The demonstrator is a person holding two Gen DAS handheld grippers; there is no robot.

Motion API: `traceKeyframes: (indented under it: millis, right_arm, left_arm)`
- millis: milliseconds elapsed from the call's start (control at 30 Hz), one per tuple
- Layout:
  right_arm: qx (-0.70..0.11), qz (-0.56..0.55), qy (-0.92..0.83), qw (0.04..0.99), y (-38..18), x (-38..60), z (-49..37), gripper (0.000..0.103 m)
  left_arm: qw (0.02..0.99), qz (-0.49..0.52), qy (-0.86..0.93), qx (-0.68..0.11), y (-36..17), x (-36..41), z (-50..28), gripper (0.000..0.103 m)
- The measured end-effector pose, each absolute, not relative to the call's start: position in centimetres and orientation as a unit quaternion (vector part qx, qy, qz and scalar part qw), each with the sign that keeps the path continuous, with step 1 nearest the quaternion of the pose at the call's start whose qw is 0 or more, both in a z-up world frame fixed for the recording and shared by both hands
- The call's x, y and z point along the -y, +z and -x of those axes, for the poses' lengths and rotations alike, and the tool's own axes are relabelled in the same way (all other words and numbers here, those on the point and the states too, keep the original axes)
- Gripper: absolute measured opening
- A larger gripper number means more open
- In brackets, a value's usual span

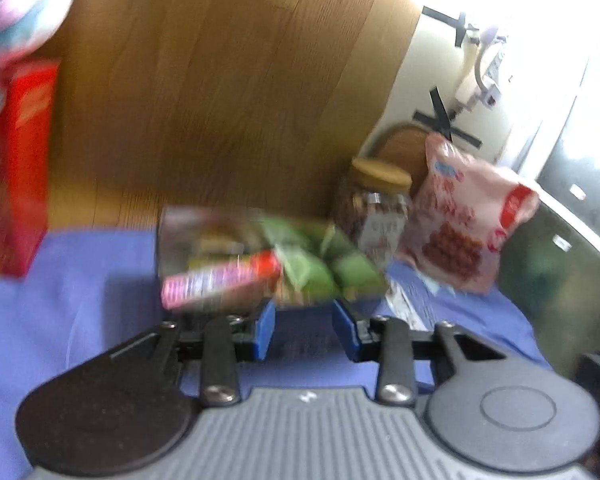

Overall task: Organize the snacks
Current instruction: 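Grasp the peanut packet with the right tool and lift it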

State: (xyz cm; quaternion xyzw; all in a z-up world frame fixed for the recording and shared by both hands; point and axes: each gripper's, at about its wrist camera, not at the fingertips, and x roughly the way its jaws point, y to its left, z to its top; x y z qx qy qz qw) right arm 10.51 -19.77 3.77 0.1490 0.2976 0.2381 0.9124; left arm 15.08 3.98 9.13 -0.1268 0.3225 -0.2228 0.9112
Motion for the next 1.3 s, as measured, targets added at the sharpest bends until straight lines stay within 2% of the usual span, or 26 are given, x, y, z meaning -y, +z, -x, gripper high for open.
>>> traceKeyframes:
  millis: [33,67,267,300,333,567,700,800,867,1000,1100,1200,1300]
  right_arm:
    - [-0.311,-0.175,0.247,0.901,3.3,19.8,-10.3,0.04]
    - [-0.321,-0.2,0.254,0.89,2.8,19.7,-10.1,0.038]
    - [-0.351,-0.245,0.269,0.863,2.2,17.1,-11.3,0.038]
    - [-0.36,-0.243,0.265,0.861,2.0,16.8,-11.6,0.022]
    - [-0.366,-0.24,0.261,0.86,2.0,16.7,-11.6,0.014]
    - [-0.334,-0.238,0.197,0.89,2.8,21.1,-4.7,0.014]
    - [-0.327,-0.207,0.152,0.909,2.0,22.8,1.3,0.019]
    - [-0.328,-0.211,0.153,0.908,1.4,23.9,4.0,0.03]
    - [-0.322,-0.207,0.169,0.908,1.5,24.2,5.0,0.03]
    - [-0.304,-0.122,0.2,0.923,2.1,22.1,5.9,0.044]
    - [-0.292,-0.061,0.22,0.929,2.6,20.3,6.1,0.045]
    - [-0.288,-0.012,0.227,0.93,2.5,18.8,5.8,0.056]
    - [-0.301,0.014,0.211,0.93,1.6,18.3,5.4,0.057]
  left_arm:
    - [0.907,0.133,-0.222,-0.332,8.7,-4.6,-14.0,0.033]
    - [0.904,0.138,-0.221,-0.338,8.3,-5.0,-13.1,0.033]
    - [0.88,0.187,-0.218,-0.377,4.7,-6.1,-9.6,0.031]
    - [0.875,0.199,-0.217,-0.386,4.1,-6.2,-9.4,0.03]
    - [0.871,0.208,-0.215,-0.389,3.7,-6.4,-8.9,0.03]
    - [0.878,0.198,-0.22,-0.377,3.8,-6.4,-5.9,0.03]
    - [0.874,0.188,-0.243,-0.376,3.8,-4.9,-4.3,0.03]
    - [0.867,0.175,-0.262,-0.385,3.6,-3.3,-3.5,0.03]
    - [0.861,0.168,-0.272,-0.397,3.3,-2.1,-3.4,0.03]
    - [0.853,0.156,-0.284,-0.409,2.9,-0.6,-3.0,0.03]
    - [0.845,0.157,-0.297,-0.417,2.9,0.0,-2.6,0.031]
    - [0.837,0.153,-0.319,-0.417,3.1,0.6,-2.2,0.041]
    - [0.833,0.141,-0.329,-0.422,2.7,1.5,-1.9,0.045]
